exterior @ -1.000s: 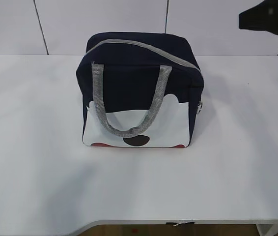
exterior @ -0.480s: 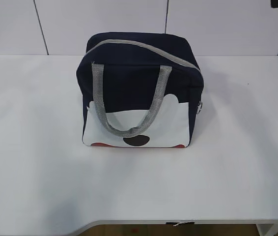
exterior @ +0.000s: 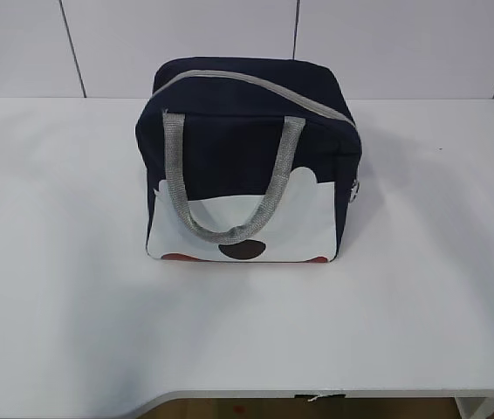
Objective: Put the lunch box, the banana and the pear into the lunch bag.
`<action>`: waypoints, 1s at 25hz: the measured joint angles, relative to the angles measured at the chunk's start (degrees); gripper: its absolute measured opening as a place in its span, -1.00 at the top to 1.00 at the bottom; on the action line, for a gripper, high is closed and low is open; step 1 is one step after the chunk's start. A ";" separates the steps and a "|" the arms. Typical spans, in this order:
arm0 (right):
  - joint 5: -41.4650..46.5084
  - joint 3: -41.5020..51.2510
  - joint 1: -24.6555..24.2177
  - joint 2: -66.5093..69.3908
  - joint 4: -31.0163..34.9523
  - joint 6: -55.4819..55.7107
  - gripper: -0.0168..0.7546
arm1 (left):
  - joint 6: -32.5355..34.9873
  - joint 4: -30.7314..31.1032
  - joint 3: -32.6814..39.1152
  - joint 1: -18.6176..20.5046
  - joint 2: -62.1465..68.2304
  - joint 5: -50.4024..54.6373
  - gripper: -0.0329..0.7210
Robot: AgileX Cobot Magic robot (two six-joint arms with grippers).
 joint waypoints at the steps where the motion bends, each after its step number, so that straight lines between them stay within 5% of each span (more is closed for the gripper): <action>1: 0.39 0.00 0.00 -0.86 -0.94 0.61 -0.13 | 0.00 0.00 0.59 0.10 -0.53 -0.54 -0.05; 25: 9.03 -0.35 0.41 -25.98 -11.99 17.21 -0.13 | 0.00 -0.13 0.91 0.22 -9.36 5.31 0.00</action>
